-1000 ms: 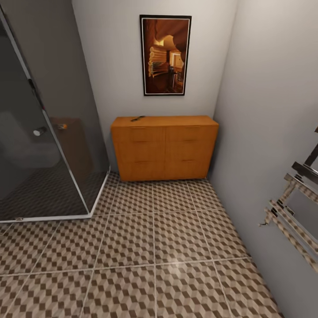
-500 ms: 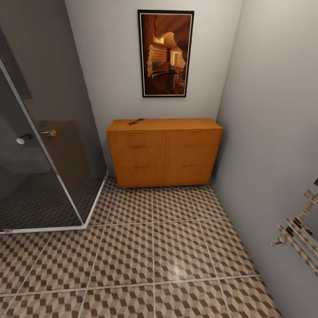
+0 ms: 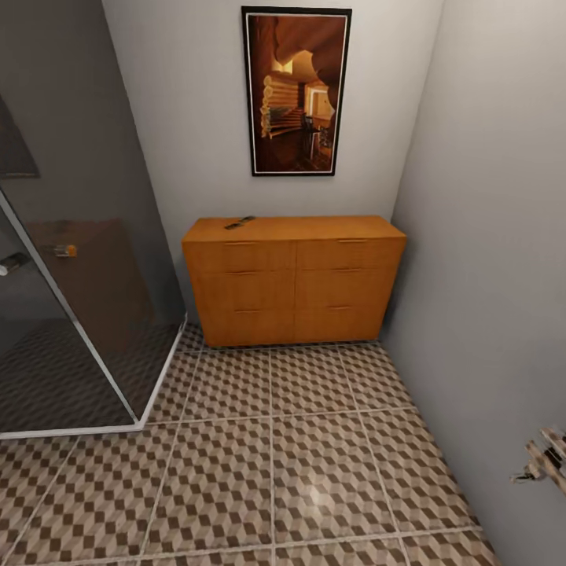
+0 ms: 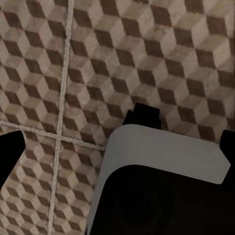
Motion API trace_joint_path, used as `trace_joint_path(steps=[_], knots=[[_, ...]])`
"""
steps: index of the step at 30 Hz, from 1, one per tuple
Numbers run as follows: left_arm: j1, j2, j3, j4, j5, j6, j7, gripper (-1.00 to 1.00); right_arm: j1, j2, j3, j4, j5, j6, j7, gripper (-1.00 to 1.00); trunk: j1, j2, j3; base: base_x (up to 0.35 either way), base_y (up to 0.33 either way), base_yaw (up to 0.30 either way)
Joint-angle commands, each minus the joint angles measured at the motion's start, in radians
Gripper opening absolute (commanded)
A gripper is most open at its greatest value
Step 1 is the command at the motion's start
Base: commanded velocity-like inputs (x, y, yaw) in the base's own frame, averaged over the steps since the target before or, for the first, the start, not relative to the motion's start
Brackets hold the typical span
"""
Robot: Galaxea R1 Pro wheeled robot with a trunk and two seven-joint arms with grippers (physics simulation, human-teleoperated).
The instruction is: Take the four mousetraps from the cabinet in the bathroom and place them on the bathroom floor. Make sure all four end up on the same floor surface, and ensure that at least two of them are either under or directly next to the same bathroom sink.
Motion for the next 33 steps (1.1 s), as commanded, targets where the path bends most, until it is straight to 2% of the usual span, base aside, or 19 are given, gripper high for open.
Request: trace_joint_path(steps=[1, 33], knots=[[0.000, 0.001, -0.008, -0.004, 0.008, -0.001, 0.007, 1.00, -0.001, 0.000, 0.008, 0.003, -0.010, -0.005, -0.001, 1.00, 0.001, 0.000, -0.001, 0.333, 0.000, 0.000], [0.000, 0.001, -0.009, -0.004, 0.009, -0.001, 0.007, 1.00, -0.001, 0.000, 0.009, 0.003, -0.006, -0.005, -0.001, 1.00, 0.001, 0.000, -0.001, 0.333, 0.000, 0.000]])
